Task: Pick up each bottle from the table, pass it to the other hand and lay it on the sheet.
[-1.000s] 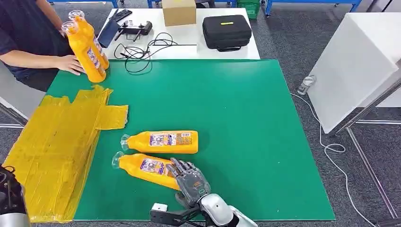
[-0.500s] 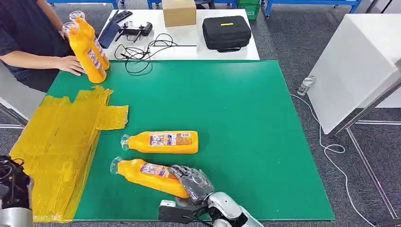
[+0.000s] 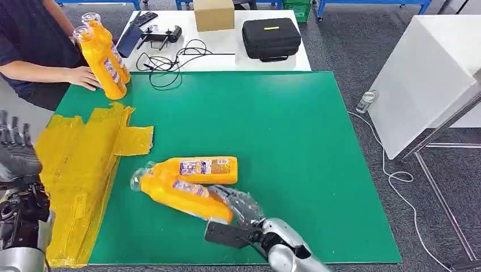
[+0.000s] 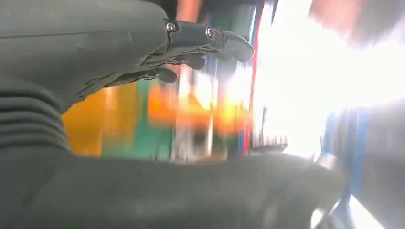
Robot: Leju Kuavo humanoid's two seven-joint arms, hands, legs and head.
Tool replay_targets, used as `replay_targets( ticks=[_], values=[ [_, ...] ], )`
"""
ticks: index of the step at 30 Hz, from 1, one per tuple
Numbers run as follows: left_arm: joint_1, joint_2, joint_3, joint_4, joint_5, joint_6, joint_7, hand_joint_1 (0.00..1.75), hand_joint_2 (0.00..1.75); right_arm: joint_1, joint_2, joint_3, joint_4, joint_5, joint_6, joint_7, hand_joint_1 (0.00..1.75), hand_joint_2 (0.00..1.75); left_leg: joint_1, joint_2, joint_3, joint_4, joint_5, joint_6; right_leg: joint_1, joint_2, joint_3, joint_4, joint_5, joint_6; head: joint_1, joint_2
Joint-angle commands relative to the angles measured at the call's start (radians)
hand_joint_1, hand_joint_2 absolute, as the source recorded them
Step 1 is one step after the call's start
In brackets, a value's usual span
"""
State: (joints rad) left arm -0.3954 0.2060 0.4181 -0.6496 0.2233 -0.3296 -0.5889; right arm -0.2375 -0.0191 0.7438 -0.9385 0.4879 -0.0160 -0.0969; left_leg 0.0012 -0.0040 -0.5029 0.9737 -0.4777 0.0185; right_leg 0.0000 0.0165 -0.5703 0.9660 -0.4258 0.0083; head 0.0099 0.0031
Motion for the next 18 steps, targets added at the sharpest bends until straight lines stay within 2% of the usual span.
replay_targets(
  ticks=[1, 3, 6, 10, 14, 18],
  values=[
    [0.044, -0.096, -0.174, -0.046, 0.193, -0.211, 0.176, 0.00, 1.75, -0.127, 0.052, -0.113, -0.064, 0.011, 0.010, -0.017, 1.75, 1.75, -0.001, -0.001, -0.002, 0.000, 0.001, 0.000, -0.001, -0.002, -0.002, 0.001, 0.000, 0.001, 0.000, 0.000],
    [0.053, -0.093, -0.203, -0.065, 0.198, -0.181, 0.175, 0.00, 1.75, -0.130, 0.053, -0.112, -0.058, 0.014, 0.002, -0.022, 1.75, 1.75, 0.001, -0.002, 0.000, 0.001, -0.001, -0.001, 0.001, -0.005, 0.001, 0.000, -0.002, 0.001, 0.000, 0.000],
    [0.052, -0.083, -0.213, -0.069, 0.213, -0.174, 0.181, 0.00, 1.75, -0.130, 0.056, -0.113, -0.061, 0.013, 0.002, -0.024, 1.75, 1.75, 0.001, -0.002, -0.005, 0.001, 0.000, -0.001, 0.001, -0.003, -0.004, 0.000, -0.001, 0.001, 0.000, 0.000],
    [0.090, -0.069, -0.250, -0.102, 0.317, -0.190, 0.241, 0.00, 1.75, -0.133, 0.065, -0.120, -0.063, 0.013, -0.028, -0.035, 1.75, 1.75, 0.001, 0.000, -0.004, 0.001, -0.001, -0.001, 0.001, -0.002, -0.003, 0.001, -0.001, 0.001, -0.001, 0.000],
    [0.135, -0.095, -0.305, -0.173, 0.386, -0.235, 0.284, 0.00, 1.75, -0.152, 0.082, -0.126, -0.056, 0.037, -0.064, -0.031, 1.75, 1.75, 0.000, 0.000, -0.006, 0.000, 0.000, -0.001, 0.000, -0.001, -0.006, 0.000, 0.000, 0.001, -0.001, 0.000],
    [0.162, -0.125, -0.372, -0.254, 0.410, -0.216, 0.317, 0.00, 1.75, -0.212, 0.123, -0.123, 0.028, 0.066, -0.106, -0.033, 1.75, 1.75, 0.000, 0.000, -0.007, 0.001, 0.000, 0.000, 0.001, -0.002, -0.007, 0.001, 0.000, 0.001, -0.001, 0.000]
  ],
)
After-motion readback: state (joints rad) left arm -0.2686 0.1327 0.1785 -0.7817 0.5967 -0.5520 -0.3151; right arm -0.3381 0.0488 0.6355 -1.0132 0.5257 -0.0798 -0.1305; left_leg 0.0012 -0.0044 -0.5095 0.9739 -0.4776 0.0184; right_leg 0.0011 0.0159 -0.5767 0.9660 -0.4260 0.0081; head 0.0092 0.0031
